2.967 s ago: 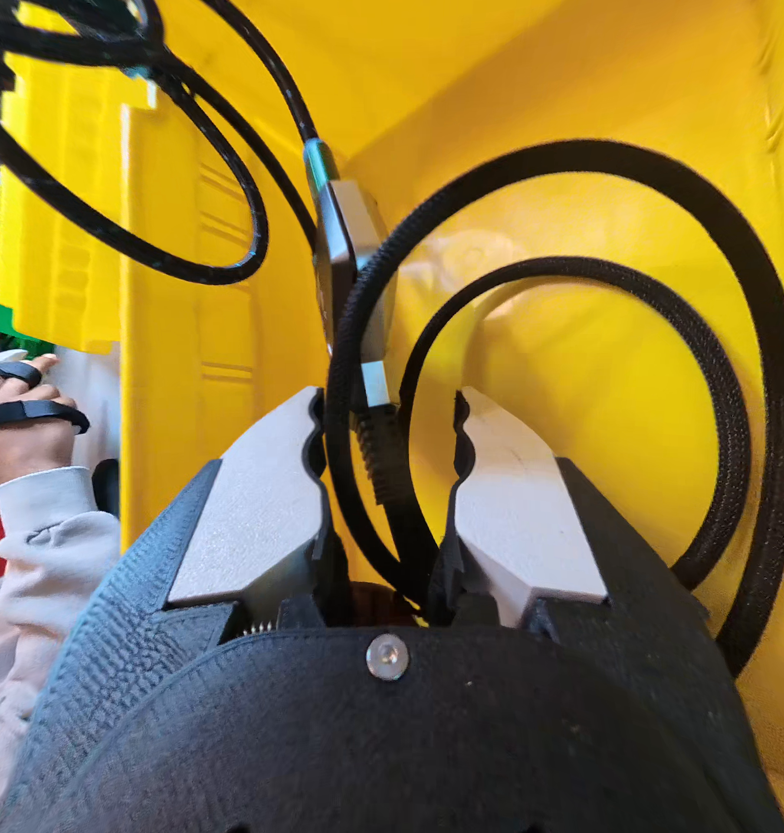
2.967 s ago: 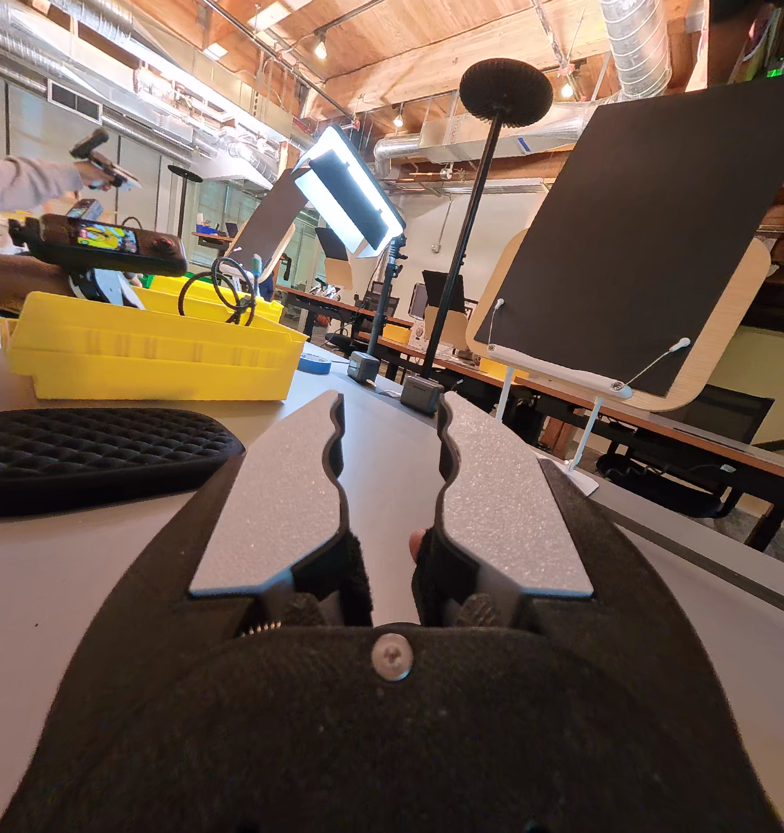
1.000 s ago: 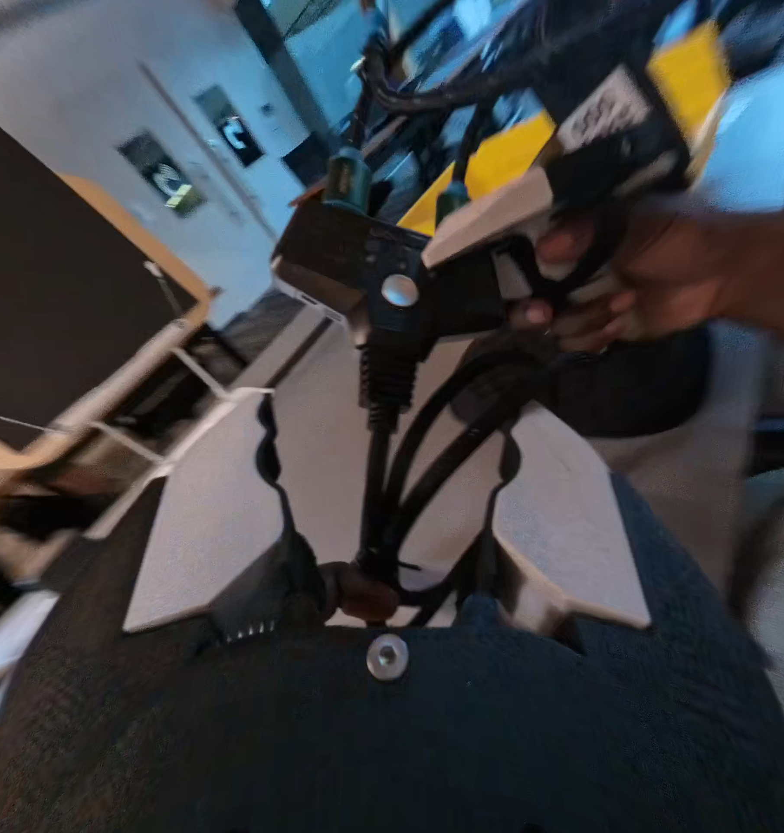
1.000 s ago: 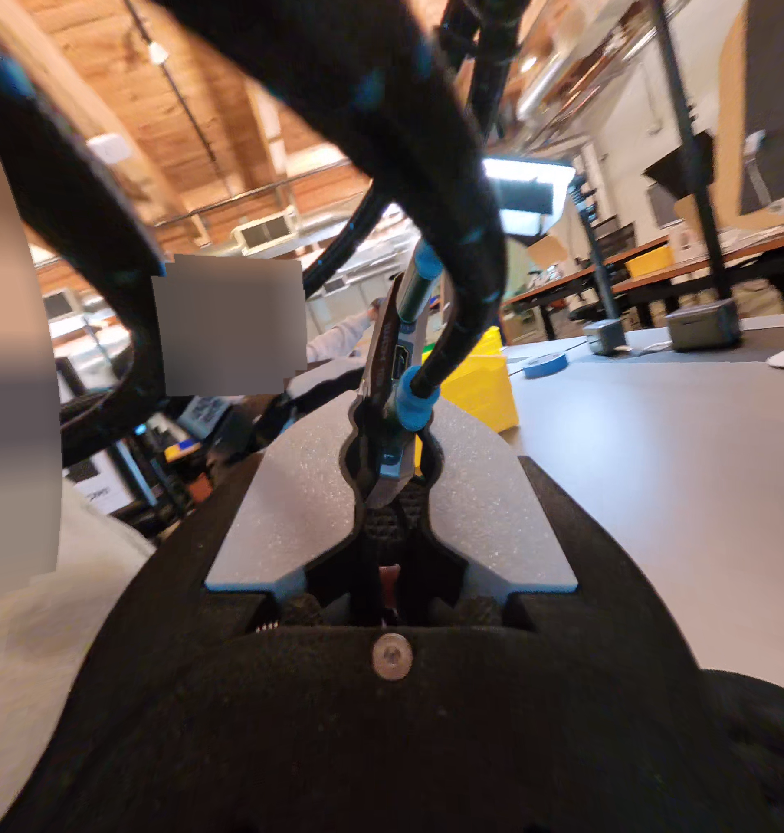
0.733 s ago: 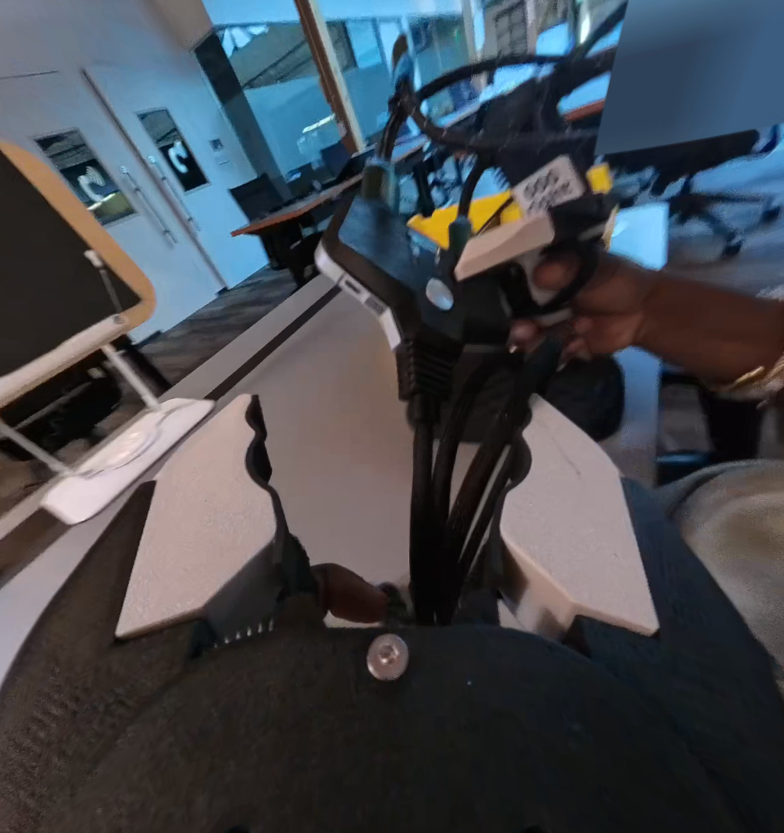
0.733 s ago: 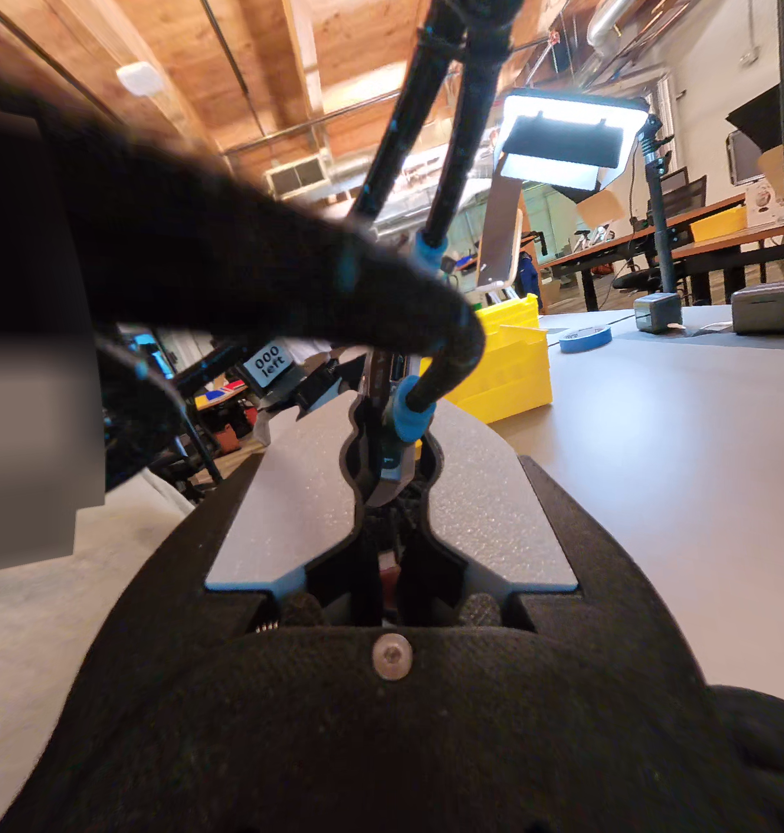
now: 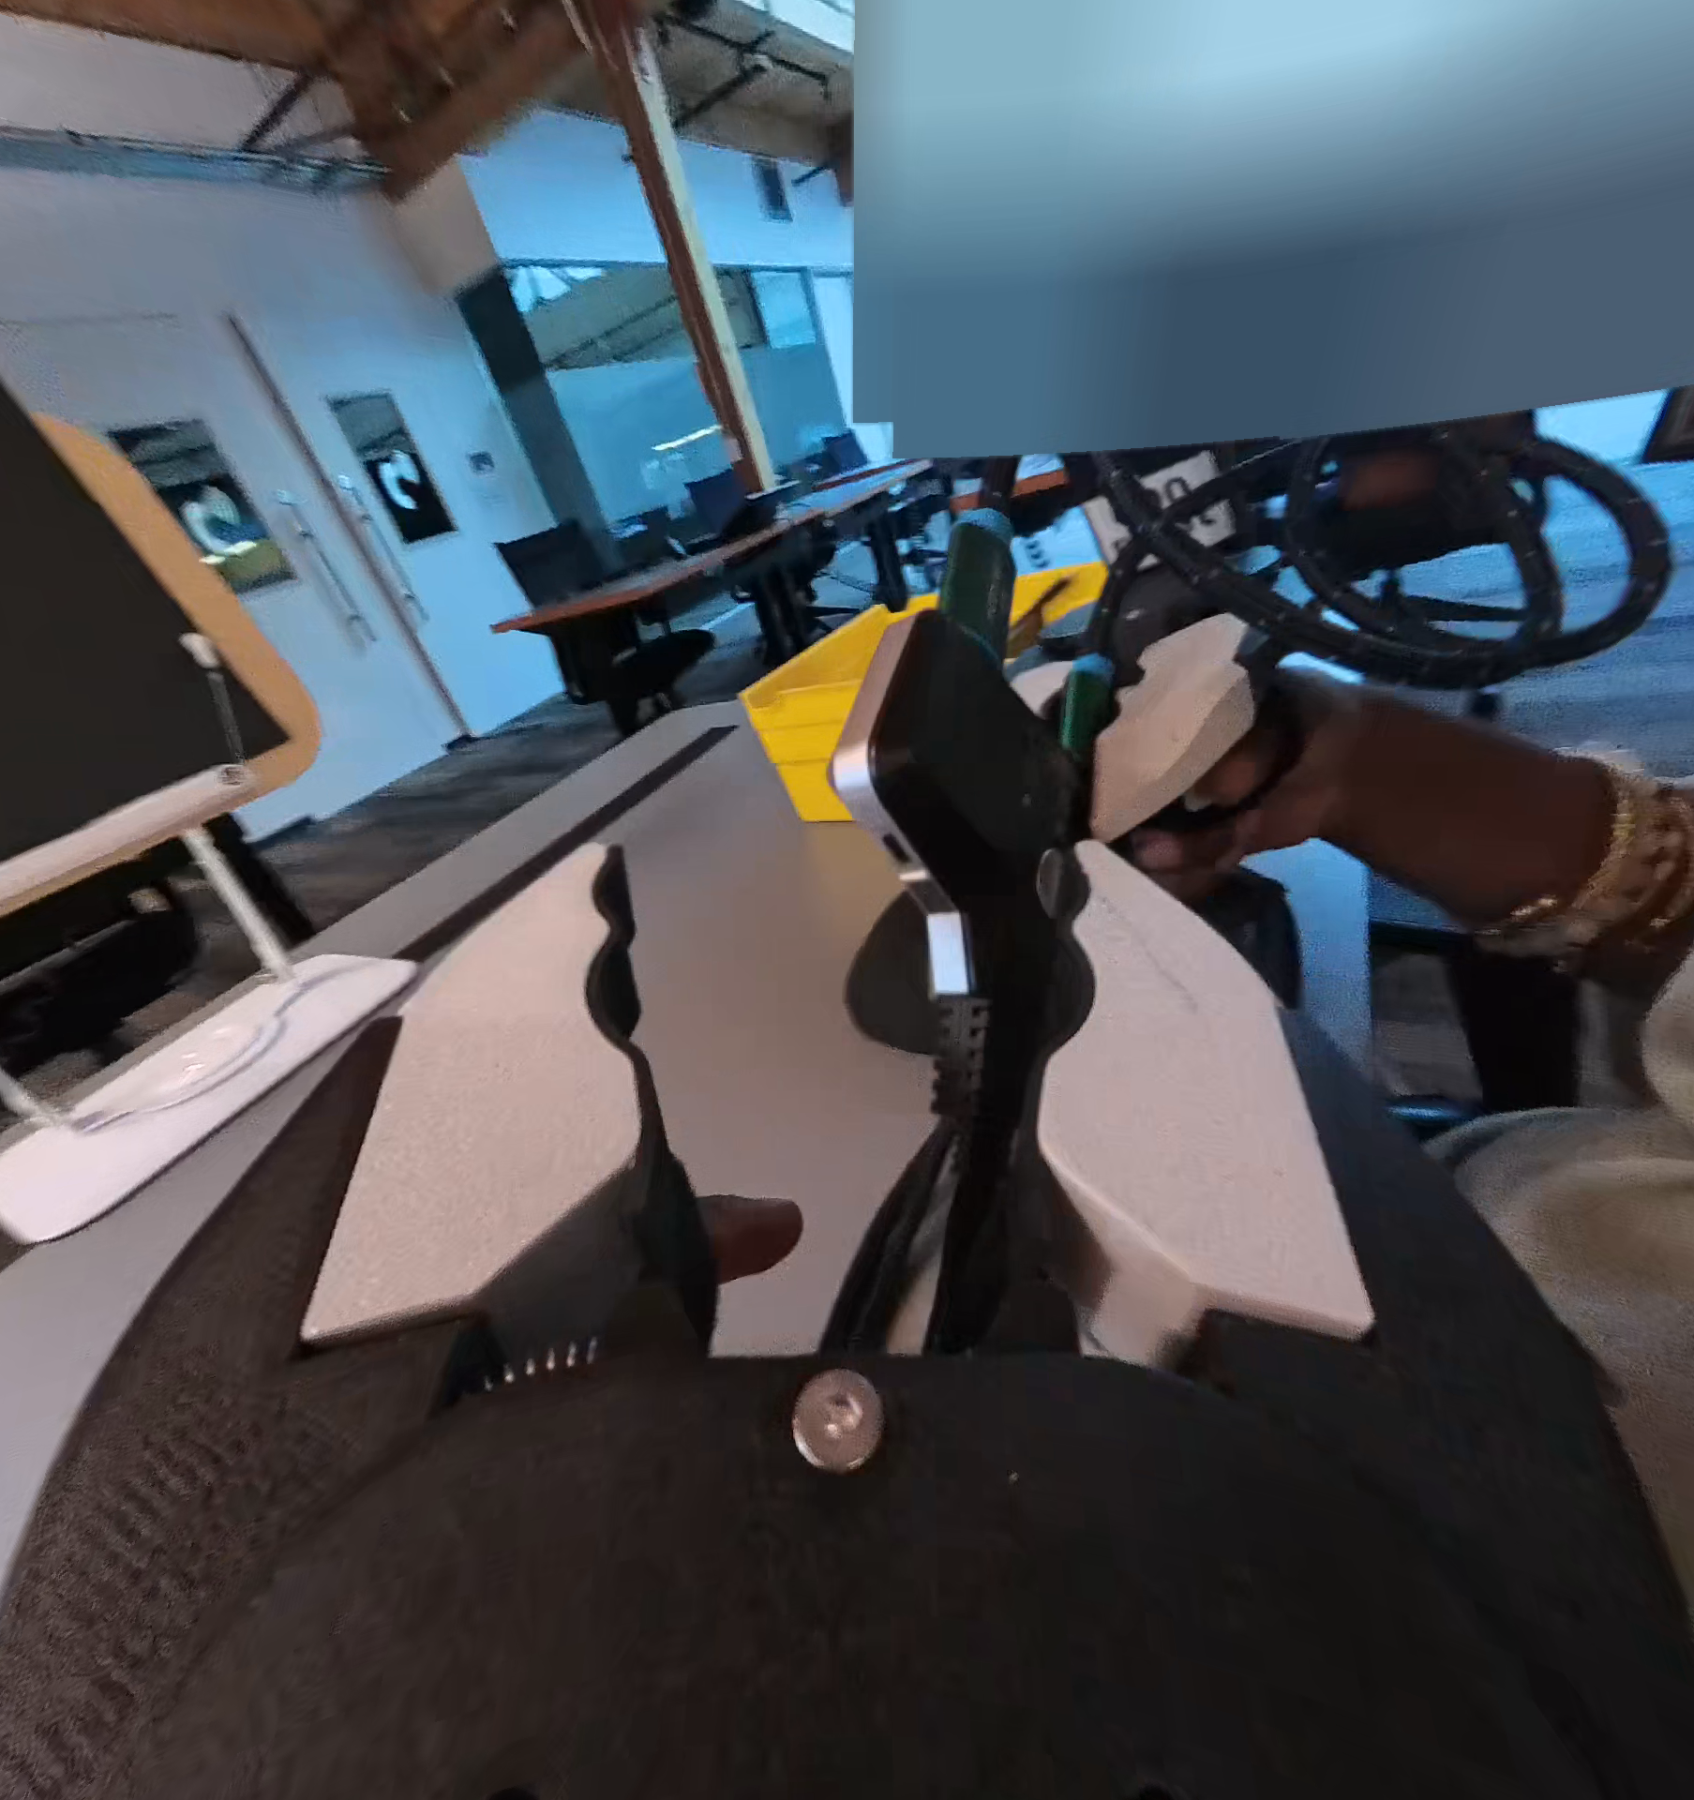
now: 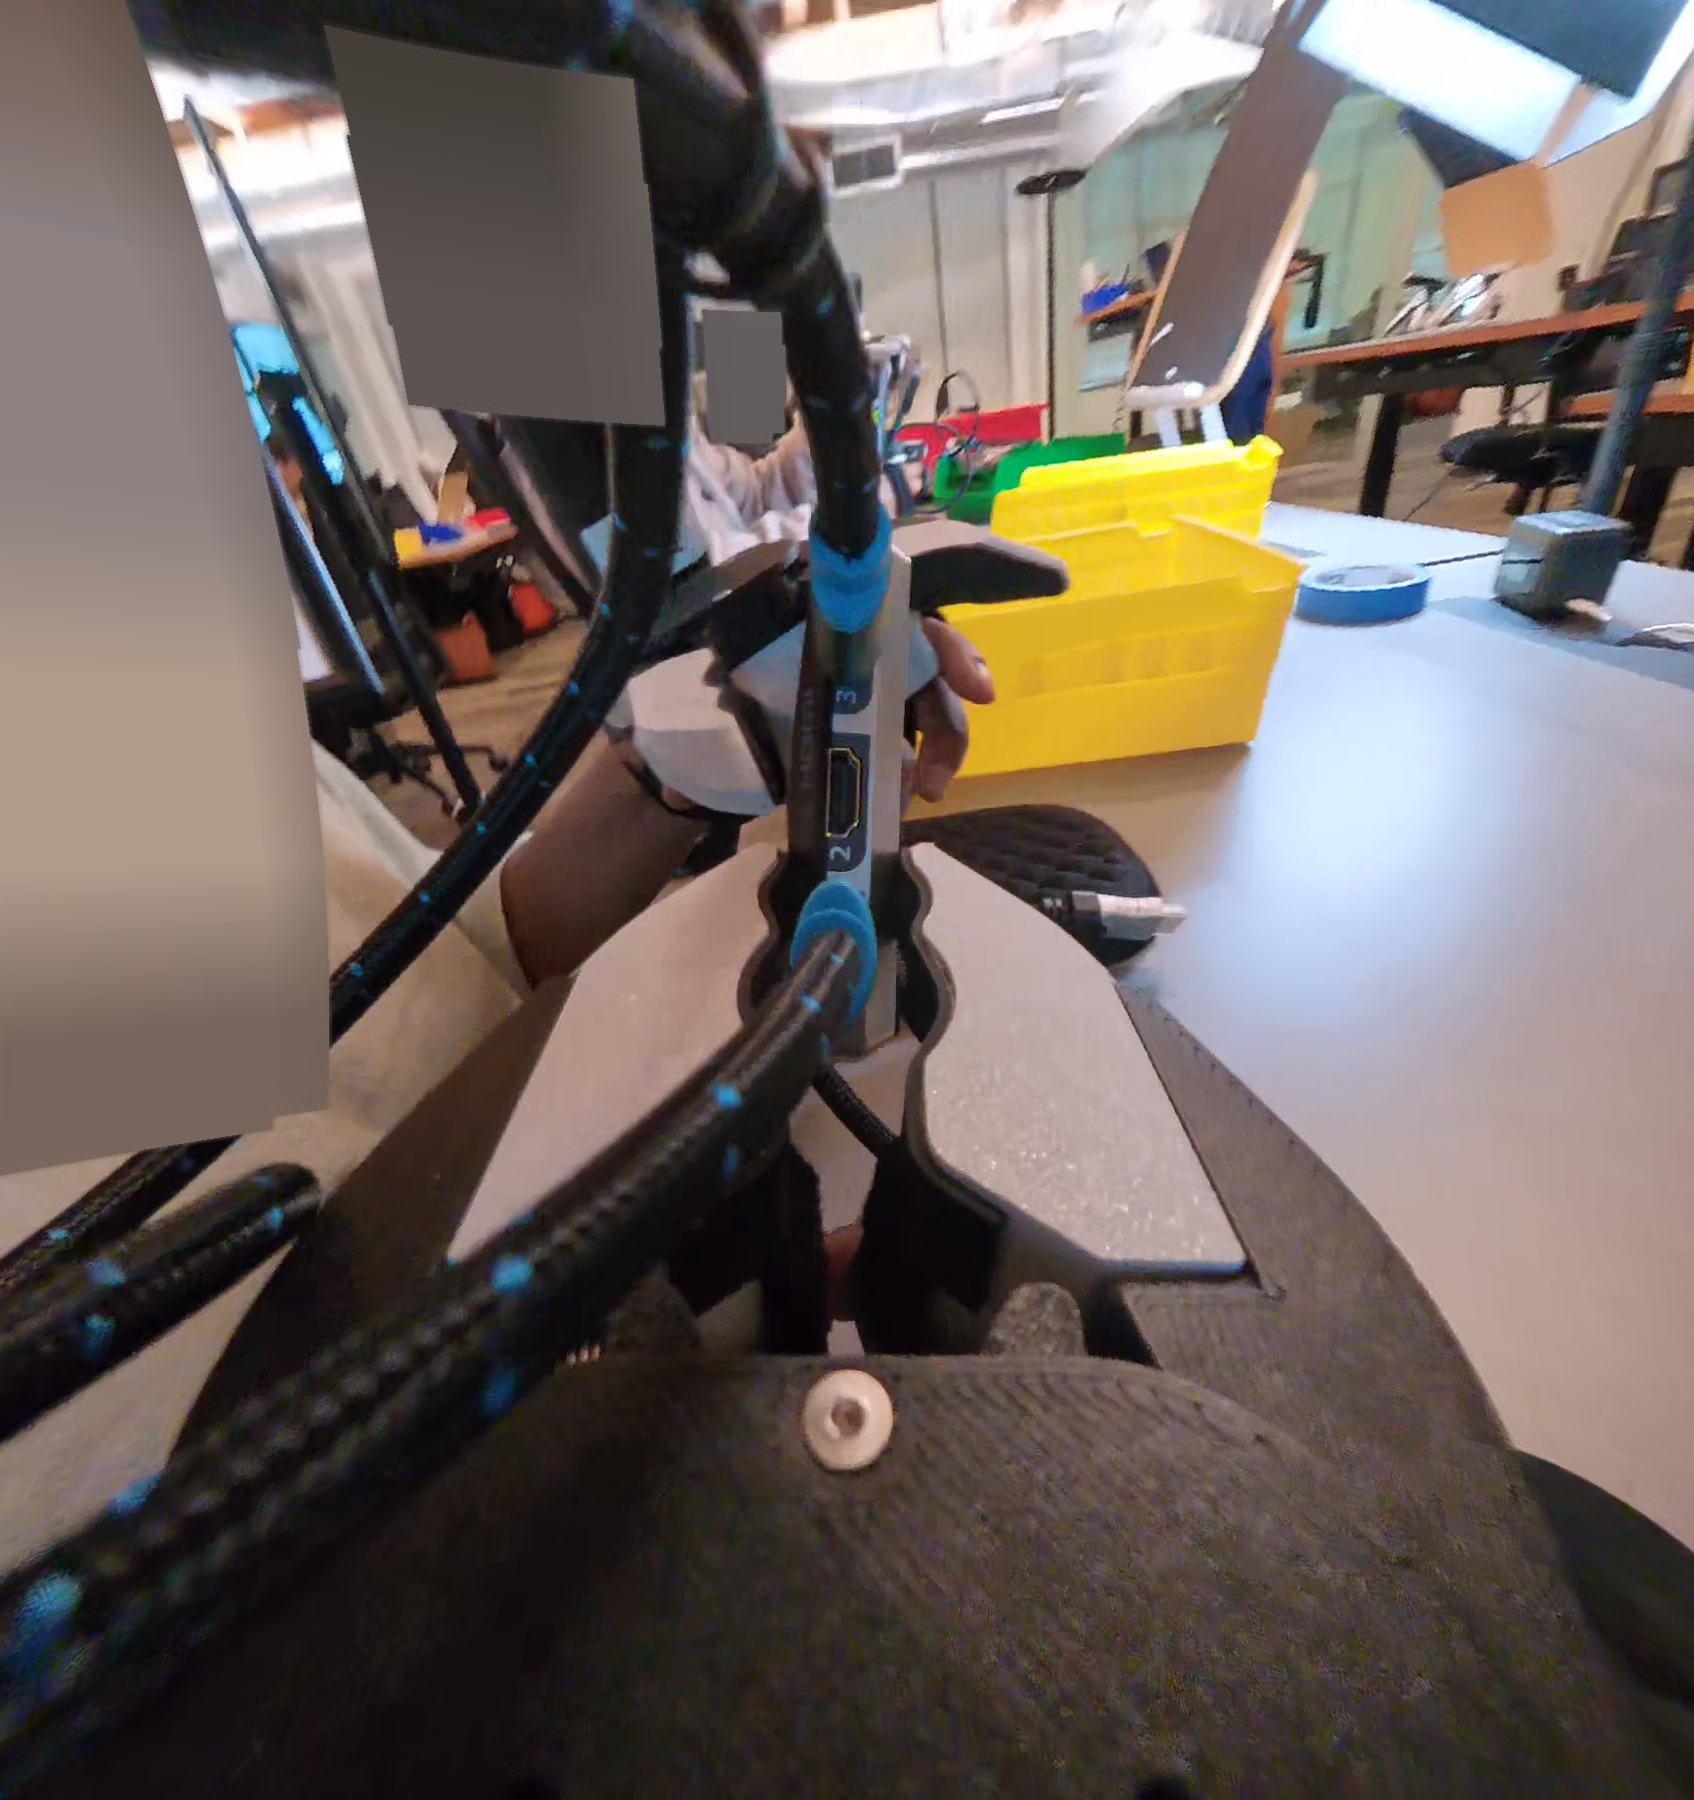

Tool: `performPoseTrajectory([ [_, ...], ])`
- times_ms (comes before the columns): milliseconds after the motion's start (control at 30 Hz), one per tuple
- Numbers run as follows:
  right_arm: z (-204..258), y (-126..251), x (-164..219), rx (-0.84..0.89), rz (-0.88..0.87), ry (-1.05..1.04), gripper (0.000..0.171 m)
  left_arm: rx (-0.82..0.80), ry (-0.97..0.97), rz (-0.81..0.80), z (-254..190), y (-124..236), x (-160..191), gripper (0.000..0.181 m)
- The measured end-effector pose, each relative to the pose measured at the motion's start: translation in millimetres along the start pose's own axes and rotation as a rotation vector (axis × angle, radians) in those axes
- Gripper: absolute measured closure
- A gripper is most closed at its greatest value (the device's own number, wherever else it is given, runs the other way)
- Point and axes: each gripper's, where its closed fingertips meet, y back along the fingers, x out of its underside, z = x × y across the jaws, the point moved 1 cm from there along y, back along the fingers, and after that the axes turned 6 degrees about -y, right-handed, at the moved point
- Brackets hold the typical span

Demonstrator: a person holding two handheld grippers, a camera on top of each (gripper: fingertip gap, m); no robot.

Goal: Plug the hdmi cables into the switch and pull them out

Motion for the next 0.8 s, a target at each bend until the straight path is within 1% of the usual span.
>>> performPoseTrajectory([
  [67, 5, -2, 2, -0.010, 0.031, 0.023, 0.151, 0.085, 0.082, -0.021, -11, -2, -3, 0.105],
  [100, 6, -3, 2, -0.014, 0.035, 0.026, 0.151, 0.158, 0.108, -0.028, -21, -2, -3, 0.109],
  [233, 12, -5, 1, -0.045, 0.034, 0.020, 0.151, 0.262, 0.091, 0.030, -40, -5, 6, 0.123],
  [267, 13, -5, 2, -0.057, 0.035, 0.017, 0.151, 0.286, 0.096, 0.037, -45, -6, 8, 0.133],
  [300, 15, -6, 2, -0.068, 0.034, 0.016, 0.151, 0.310, 0.096, 0.032, -49, -7, 9, 0.148],
  [367, 17, -6, 0, -0.086, 0.015, 0.016, 0.152, 0.340, 0.130, -0.012, -52, -7, 6, 0.154],
  [433, 17, -4, -8, -0.090, -0.042, -0.003, 0.150, 0.322, 0.171, -0.047, -49, -9, 1, 0.156],
  [500, 13, -2, -22, -0.089, -0.156, -0.066, 0.148, 0.266, 0.207, -0.083, -43, -14, -3, 0.157],
  [567, 6, 9, -46, -0.095, -0.375, -0.149, 0.149, 0.218, 0.274, -0.095, -35, -19, -3, 0.158],
  [600, -2, 18, -55, -0.076, -0.482, -0.197, 0.149, 0.179, 0.291, -0.107, -30, -21, -2, 0.158],
  [633, -13, 24, -58, -0.029, -0.551, -0.246, 0.149, 0.129, 0.297, -0.117, -24, -23, -1, 0.159],
  [667, -24, 29, -57, 0.030, -0.589, -0.284, 0.149, 0.083, 0.306, -0.123, -19, -25, 1, 0.158],
  [700, -33, 31, -55, 0.080, -0.611, -0.303, 0.145, 0.048, 0.328, -0.128, -14, -26, 2, 0.158],
  [800, -42, 26, -48, 0.183, -0.595, -0.272, 0.147, 0.001, 0.395, -0.115, -9, -31, 9, 0.158],
])
